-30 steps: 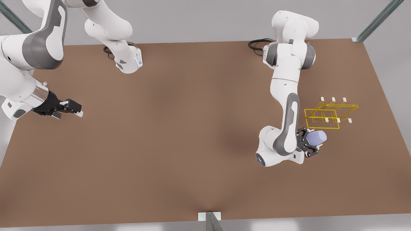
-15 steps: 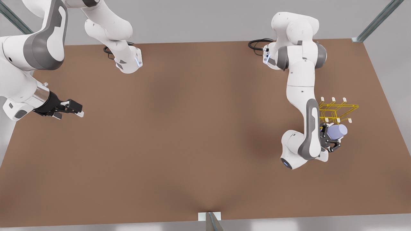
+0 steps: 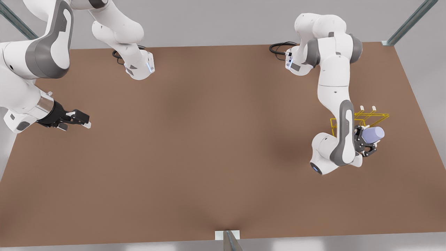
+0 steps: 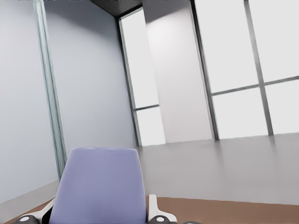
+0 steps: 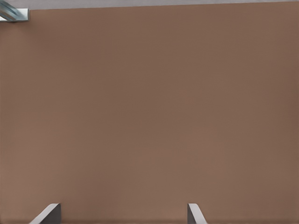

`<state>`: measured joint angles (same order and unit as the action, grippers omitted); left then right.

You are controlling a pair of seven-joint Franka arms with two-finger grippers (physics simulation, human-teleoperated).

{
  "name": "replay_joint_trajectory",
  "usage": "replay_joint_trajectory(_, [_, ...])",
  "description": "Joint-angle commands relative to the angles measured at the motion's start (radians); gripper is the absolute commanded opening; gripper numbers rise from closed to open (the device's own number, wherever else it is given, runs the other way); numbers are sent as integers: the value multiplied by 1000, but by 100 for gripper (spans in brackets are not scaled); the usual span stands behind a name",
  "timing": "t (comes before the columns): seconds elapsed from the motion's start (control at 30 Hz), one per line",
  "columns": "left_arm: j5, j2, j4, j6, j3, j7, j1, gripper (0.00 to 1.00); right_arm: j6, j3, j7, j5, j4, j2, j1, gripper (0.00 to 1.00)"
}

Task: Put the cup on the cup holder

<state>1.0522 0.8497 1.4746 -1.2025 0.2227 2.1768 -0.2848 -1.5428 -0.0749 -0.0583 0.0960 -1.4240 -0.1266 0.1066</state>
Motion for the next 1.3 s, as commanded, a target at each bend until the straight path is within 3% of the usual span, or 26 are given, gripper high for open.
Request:
replay_joint_trajectory(0.0, [17, -14, 33, -54, 1, 153, 7, 77, 0, 0, -2, 1, 0, 1, 2, 100])
replay_joint_trajectory(0.6, [32, -135, 262, -34, -13, 281, -22, 77, -5, 0, -2, 1, 0, -7, 4, 100])
replay_joint_trajectory(1.13, [34, -121, 262, -39, -14, 304, -31, 77, -3, 0, -2, 1, -1, -7, 2, 100])
replay_joint_trajectory(1.2, [35, -121, 262, -39, -14, 305, -28, 100, -5, 0, -2, 1, 0, -7, 4, 100])
replay_joint_trajectory(1.27, [35, -118, 262, -39, -13, 305, -28, 100, -7, 1, -2, 1, 0, -8, 4, 100])
